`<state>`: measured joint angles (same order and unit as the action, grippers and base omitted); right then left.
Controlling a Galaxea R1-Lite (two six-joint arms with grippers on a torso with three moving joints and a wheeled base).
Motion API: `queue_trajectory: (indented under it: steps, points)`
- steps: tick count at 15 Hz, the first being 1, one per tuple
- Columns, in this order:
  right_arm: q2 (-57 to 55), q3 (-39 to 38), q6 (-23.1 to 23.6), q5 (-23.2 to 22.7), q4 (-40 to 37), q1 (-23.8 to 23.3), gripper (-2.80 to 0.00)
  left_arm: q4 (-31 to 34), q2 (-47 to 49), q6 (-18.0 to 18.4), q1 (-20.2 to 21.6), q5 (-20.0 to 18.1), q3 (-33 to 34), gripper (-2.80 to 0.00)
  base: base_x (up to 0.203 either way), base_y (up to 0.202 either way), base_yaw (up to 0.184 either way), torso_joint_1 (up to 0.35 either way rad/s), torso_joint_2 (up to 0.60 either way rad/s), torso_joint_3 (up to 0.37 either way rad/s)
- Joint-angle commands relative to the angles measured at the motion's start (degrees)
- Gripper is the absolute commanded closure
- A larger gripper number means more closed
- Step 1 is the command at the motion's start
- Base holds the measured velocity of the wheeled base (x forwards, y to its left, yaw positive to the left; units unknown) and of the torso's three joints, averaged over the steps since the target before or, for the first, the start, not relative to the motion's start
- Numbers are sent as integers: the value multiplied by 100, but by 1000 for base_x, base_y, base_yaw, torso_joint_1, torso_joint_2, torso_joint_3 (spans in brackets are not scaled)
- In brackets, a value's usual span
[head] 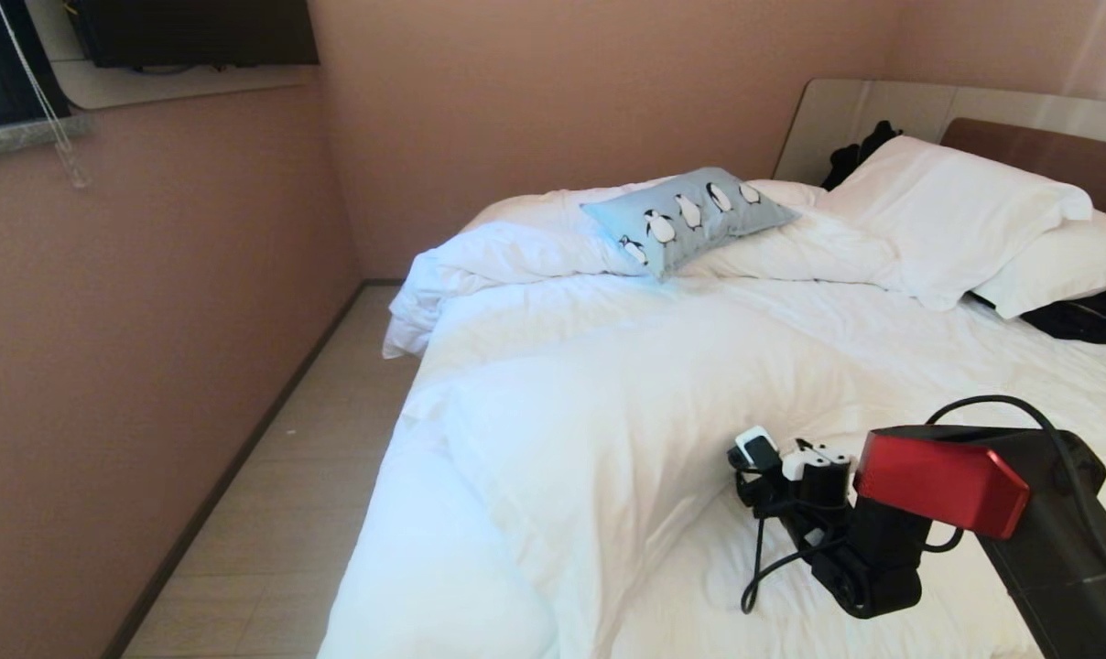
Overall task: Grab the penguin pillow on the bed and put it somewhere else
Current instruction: Pick up the pillow
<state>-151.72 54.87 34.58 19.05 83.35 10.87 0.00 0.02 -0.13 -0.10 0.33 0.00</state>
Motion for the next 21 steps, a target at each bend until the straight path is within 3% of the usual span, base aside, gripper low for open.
queue_trajectory:
  steps: [1,13,18,21]
  points:
    - [-189,43,28,108,234,74,-280,0,6,-4,1,2,1,0,0,0,0,0,0,0]
    - [-304,64,321,164,383,134,-280,0,-2,-4,1,2,9,0,0,0,0,0,0,0]
    - [-568,929,305,937,344,277,-280,0,-1,-4,1,2,4,0,0,0,0,0,0,0]
    - [-679,1372,161,1078,348,343,-280,0,-2,-4,1,2,7,0,0,0,0,0,0,0]
